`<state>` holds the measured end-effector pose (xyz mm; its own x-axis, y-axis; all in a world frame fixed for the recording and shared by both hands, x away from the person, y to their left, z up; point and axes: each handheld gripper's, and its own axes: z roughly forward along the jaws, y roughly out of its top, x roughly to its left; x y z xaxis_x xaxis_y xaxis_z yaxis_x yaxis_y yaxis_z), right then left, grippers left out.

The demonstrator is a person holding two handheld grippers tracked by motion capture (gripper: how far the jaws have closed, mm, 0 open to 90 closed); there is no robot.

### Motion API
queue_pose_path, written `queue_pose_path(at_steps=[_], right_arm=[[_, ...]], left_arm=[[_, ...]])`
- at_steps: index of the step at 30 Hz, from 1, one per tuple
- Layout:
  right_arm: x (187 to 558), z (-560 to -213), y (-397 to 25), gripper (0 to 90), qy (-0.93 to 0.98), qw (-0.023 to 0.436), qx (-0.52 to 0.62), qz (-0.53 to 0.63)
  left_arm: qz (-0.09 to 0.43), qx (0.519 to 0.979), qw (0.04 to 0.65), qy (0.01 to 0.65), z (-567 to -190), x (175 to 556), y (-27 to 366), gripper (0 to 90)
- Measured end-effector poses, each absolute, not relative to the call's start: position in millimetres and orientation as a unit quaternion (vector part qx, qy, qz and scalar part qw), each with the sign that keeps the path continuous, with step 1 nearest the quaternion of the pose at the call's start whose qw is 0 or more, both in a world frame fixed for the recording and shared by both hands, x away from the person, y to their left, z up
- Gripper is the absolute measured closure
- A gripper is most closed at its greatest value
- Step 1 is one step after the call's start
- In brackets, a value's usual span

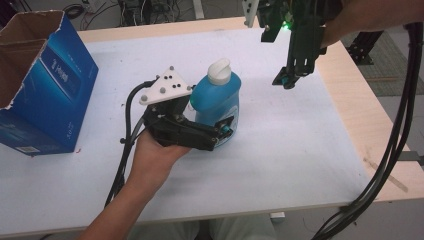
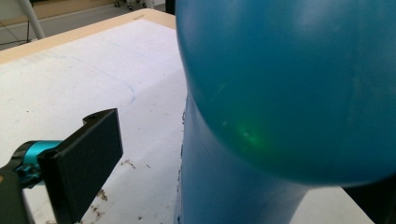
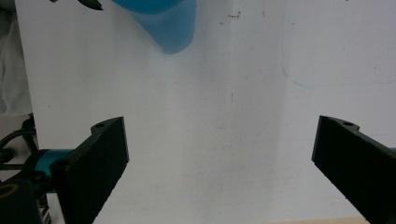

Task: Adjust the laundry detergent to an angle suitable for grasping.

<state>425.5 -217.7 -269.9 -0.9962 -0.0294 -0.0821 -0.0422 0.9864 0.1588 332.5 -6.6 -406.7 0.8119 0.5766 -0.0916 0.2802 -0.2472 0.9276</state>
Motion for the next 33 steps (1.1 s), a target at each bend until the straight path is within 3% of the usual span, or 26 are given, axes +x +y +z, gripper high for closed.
queue_pose_path(at_steps=[33], right_arm=[[426.3, -271.5, -218.4, 3.2, 0.996, 0.039, -0.016, 0.081]], left_arm=[[0.174, 0.767, 0.545, 0.292, -411.0, 322.7, -13.6, 32.4]])
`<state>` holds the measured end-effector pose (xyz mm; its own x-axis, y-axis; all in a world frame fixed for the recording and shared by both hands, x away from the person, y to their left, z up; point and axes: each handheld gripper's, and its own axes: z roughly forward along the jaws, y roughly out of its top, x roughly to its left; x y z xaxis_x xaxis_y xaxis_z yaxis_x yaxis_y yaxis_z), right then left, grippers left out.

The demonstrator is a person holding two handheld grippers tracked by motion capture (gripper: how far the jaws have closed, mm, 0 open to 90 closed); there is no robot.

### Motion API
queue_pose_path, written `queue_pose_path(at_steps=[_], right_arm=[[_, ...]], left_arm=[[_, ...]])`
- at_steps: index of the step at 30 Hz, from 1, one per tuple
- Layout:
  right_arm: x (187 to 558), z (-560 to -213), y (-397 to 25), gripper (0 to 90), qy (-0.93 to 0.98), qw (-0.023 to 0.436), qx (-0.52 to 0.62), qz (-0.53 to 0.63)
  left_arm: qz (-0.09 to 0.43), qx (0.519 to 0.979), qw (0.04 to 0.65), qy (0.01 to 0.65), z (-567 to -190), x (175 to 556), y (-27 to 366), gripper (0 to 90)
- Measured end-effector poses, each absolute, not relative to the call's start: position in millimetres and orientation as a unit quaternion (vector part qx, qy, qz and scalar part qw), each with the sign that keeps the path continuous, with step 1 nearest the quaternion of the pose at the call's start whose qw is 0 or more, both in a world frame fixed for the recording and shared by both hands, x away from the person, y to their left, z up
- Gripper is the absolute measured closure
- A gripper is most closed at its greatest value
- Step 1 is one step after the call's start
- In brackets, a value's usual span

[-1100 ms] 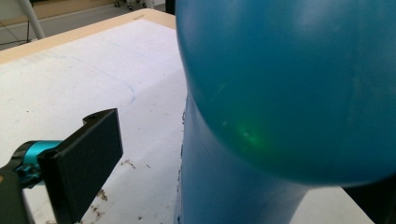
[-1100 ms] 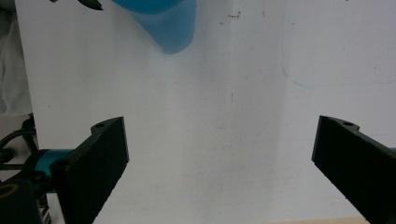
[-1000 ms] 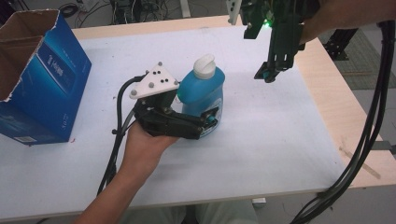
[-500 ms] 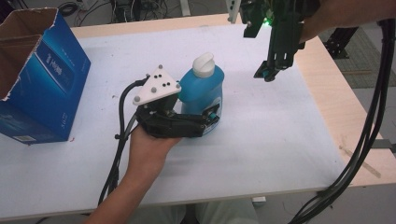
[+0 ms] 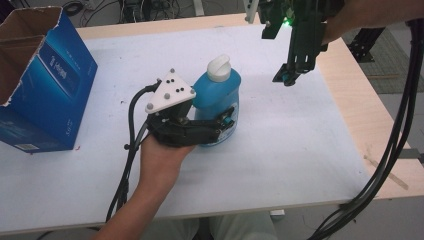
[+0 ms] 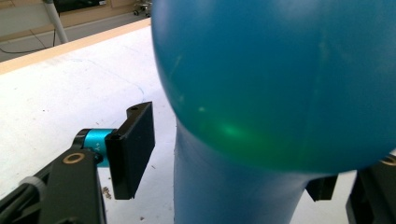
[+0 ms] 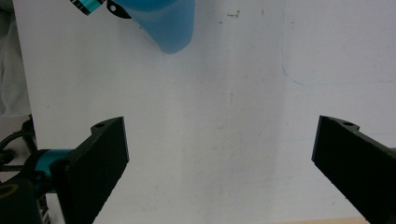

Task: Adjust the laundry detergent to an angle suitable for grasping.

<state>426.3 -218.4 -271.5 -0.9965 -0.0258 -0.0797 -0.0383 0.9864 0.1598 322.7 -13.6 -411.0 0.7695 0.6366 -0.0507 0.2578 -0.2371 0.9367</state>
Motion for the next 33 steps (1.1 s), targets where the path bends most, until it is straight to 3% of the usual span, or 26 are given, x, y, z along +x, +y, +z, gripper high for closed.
queue_pose_path(at_steps=[6, 19, 33], right_arm=[[426, -272, -219, 3.1, 0.996, 0.038, -0.016, 0.080], [426, -272, -219, 3.1, 0.996, 0.038, -0.011, 0.077], [429, -272, -220, 3.1, 0.996, 0.037, -0.008, 0.078]], left_arm=[[0.177, 0.770, 0.546, 0.280, -410, 320, -15, 42.3], [0.166, 0.774, 0.552, 0.265, -408, 322, -11, 44.5], [0.125, 0.808, 0.551, 0.170, -371, 349, 20, 44.8]])
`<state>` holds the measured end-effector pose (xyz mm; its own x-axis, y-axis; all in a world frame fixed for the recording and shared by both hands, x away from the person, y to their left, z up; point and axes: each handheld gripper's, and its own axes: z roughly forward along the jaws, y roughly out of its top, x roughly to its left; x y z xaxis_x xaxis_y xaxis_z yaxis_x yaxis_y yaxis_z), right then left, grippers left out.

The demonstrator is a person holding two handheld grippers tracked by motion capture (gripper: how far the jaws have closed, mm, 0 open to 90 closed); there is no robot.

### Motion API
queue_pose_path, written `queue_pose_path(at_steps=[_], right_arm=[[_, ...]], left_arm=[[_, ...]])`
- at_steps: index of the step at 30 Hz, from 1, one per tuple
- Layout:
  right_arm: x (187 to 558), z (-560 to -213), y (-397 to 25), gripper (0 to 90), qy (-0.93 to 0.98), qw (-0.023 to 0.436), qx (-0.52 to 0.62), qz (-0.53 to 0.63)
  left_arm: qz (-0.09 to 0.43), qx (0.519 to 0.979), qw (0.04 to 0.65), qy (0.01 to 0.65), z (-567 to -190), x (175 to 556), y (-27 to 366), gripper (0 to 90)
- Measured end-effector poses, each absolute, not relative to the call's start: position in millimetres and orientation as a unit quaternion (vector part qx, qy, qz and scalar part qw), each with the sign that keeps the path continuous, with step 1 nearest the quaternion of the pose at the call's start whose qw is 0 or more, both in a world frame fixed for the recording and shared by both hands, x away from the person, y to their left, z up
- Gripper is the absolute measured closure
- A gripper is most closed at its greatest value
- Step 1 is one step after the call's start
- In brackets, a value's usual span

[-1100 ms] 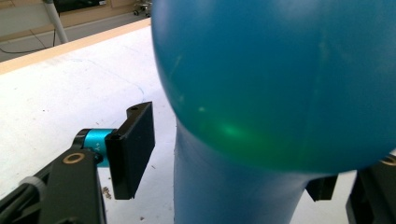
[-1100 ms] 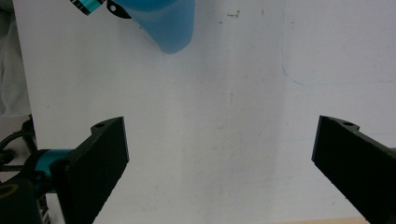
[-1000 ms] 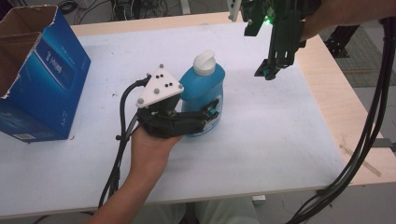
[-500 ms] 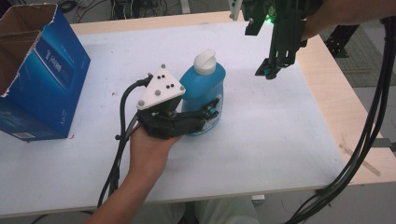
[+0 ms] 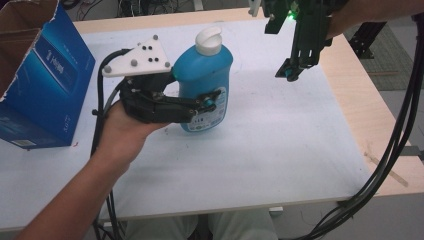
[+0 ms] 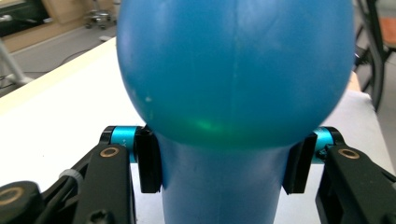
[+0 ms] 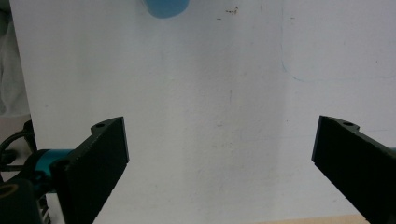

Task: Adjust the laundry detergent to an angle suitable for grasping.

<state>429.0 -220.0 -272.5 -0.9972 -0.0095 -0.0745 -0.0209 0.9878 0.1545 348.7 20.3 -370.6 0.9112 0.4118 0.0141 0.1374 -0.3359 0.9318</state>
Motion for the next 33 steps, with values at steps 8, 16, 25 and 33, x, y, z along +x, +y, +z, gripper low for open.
queue_pose_path(at_steps=[8, 16, 25, 33], right_arm=[[429, -273, -219, 3.2, 0.996, 0.036, -0.006, 0.076], [431, -274, -218, 3.2, 0.996, 0.035, -0.006, 0.077], [433, -275, -217, 3.2, 0.997, 0.032, -0.007, 0.073], [433, -276, -217, 3.1, 0.997, 0.033, -0.007, 0.074]], left_arm=[[0.092, 0.814, 0.564, 0.105, -358, 366, 29, 44.7], [0.057, 0.826, 0.558, 0.053, -355, 380, 34, 44.7], [0.027, 0.830, 0.556, 0.024, -367, 390, 39, 44.8], [0.014, 0.829, 0.559, 0.004, -374, 394, 41, 44.9]])
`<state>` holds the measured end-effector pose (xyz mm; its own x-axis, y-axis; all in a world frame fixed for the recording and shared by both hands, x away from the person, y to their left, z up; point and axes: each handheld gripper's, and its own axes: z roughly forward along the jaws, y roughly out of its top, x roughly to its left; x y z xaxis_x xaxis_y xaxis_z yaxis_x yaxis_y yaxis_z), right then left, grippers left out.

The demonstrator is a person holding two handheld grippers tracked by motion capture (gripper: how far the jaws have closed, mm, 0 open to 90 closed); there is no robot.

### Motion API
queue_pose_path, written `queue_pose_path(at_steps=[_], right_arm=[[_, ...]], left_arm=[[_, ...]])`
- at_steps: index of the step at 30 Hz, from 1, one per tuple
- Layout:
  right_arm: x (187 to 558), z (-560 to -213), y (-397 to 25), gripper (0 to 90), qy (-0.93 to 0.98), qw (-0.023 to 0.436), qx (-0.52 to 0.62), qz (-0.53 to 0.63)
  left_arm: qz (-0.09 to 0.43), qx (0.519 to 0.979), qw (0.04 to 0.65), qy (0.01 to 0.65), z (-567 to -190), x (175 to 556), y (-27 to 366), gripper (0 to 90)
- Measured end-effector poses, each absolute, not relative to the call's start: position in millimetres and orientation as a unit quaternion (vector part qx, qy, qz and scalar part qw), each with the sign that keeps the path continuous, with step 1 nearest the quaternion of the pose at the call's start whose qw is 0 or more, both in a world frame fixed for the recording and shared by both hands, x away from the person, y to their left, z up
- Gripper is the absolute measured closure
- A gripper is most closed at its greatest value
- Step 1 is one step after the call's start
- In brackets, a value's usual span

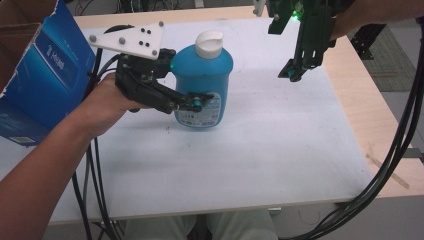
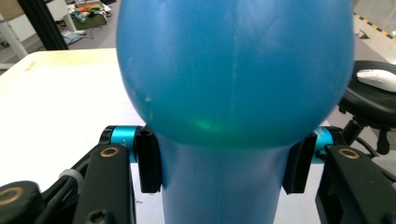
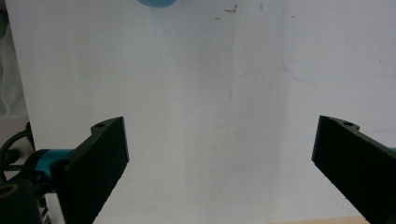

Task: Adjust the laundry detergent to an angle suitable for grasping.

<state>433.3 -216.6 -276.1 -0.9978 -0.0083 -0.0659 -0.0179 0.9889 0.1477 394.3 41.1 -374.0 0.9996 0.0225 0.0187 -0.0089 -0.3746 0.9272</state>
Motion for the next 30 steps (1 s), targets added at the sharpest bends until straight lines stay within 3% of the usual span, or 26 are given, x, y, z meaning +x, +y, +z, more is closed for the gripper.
queue_pose_path(at_steps=[30], right_arm=[[434, -277, -215, 3.1, 0.997, 0.031, -0.002, 0.071]], left_arm=[[-0.002, 0.833, 0.554, 0.004, -401, 396, 46, 45.1]])
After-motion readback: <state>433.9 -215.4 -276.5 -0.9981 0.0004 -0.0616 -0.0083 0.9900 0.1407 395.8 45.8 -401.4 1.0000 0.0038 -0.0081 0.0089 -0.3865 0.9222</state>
